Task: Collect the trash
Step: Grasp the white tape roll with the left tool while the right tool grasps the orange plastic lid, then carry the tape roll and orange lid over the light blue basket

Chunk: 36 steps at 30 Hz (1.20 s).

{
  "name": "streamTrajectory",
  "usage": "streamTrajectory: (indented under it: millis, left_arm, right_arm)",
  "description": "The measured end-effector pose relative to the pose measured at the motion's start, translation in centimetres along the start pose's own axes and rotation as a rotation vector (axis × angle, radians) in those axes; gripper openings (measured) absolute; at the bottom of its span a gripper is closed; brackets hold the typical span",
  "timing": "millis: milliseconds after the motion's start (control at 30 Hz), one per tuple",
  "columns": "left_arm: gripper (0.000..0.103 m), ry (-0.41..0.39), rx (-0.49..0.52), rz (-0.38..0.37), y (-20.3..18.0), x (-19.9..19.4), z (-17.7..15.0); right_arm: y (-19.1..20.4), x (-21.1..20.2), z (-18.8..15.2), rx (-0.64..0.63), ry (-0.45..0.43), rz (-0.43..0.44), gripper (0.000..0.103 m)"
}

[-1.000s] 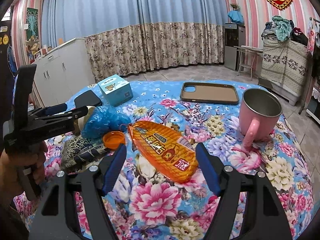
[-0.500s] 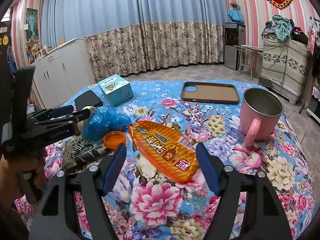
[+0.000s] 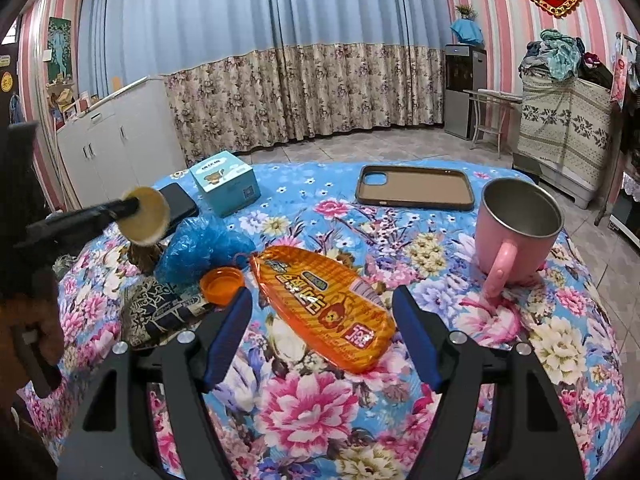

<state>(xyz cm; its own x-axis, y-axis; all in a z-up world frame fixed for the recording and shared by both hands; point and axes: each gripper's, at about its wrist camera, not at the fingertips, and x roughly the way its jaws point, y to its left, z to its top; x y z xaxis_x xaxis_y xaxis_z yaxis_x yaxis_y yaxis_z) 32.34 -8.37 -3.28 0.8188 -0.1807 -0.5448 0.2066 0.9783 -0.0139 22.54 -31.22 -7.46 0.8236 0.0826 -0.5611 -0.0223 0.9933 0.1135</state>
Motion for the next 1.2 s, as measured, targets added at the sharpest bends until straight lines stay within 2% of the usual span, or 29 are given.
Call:
streamTrajectory:
  millis: [100,200,433,667,700,733,967,1200]
  left_arm:
    - [0.015,-0.024,-0.002,0.055,1.0,-0.8,0.4]
    - [0.013,-0.010,-0.018,0.056,1.9,-0.8,0.2]
    - [0.013,-0.001,-0.020,0.042,2.9,-0.8,0.0]
    - [0.013,-0.039,-0.072,0.009,4.2,-2.0,0.5]
    - [0.013,-0.046,-0.079,0.006,4.4,-2.2,0.6]
    - [0.013,-0.054,-0.086,0.002,4.5,-2.4,0.7]
    - [0.013,-0.069,-0.081,-0.002,4.3,-3.0,0.9]
    - [0.013,-0.068,-0.041,-0.004,2.9,-3.6,0.2]
  right_arm:
    - [1.1,0.3,0.5,-0.015,0.002,0.028,0.071]
    - [3.0,1.6,0.9,-0.027,0.029,0.082,0.071]
    - [6.9,5.4,0.8,-0.075,0.118,0.101,0.071]
    - [8.2,8.8,0.5,-0.075,0.228,0.092,0.054]
    - [8.1,9.2,0.4,-0.068,0.241,0.090,0.050]
    - [8.1,9.4,0.5,-0.063,0.247,0.094,0.040]
    - [8.3,7.6,0.5,-0.075,0.191,0.110,0.040]
    - [7.1,3.7,0.5,-0.129,0.129,0.065,0.040]
